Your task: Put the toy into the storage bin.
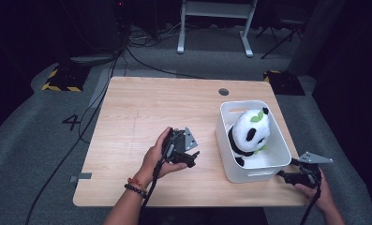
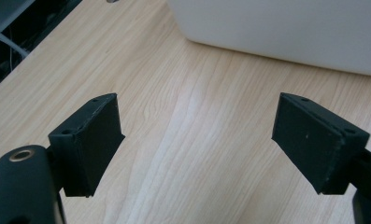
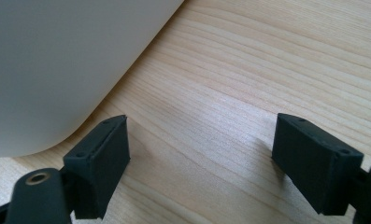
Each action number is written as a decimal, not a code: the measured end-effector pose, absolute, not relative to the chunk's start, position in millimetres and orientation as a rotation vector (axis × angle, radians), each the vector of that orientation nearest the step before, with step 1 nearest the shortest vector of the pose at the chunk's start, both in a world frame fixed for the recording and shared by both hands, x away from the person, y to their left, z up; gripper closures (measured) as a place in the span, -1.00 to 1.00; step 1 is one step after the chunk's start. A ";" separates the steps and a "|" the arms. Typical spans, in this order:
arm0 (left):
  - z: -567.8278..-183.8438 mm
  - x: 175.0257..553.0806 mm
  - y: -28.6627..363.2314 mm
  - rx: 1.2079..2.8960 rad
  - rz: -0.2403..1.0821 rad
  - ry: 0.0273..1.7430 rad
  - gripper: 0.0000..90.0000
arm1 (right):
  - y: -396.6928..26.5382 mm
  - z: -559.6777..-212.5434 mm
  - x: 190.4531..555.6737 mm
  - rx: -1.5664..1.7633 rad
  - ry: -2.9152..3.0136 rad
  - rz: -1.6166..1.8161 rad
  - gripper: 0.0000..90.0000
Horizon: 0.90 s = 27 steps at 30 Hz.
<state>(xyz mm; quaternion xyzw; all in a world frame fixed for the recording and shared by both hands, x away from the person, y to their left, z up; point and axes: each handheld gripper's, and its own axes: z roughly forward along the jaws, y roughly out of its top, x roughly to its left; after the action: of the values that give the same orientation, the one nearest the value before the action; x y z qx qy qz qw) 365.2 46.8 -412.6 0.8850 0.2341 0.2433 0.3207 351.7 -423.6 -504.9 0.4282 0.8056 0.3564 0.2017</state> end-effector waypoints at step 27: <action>-442.0 356.8 74.9 2.368 0.636 0.709 -0.65 | -423.8 -504.9 351.7 1.195 2.250 0.994 -0.58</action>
<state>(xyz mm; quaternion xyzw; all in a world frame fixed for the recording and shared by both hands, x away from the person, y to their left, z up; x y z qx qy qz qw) 356.8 74.9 -442.0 0.8878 0.2658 0.2385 0.2903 351.7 -423.8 -504.9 0.4279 0.8058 0.3560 0.2022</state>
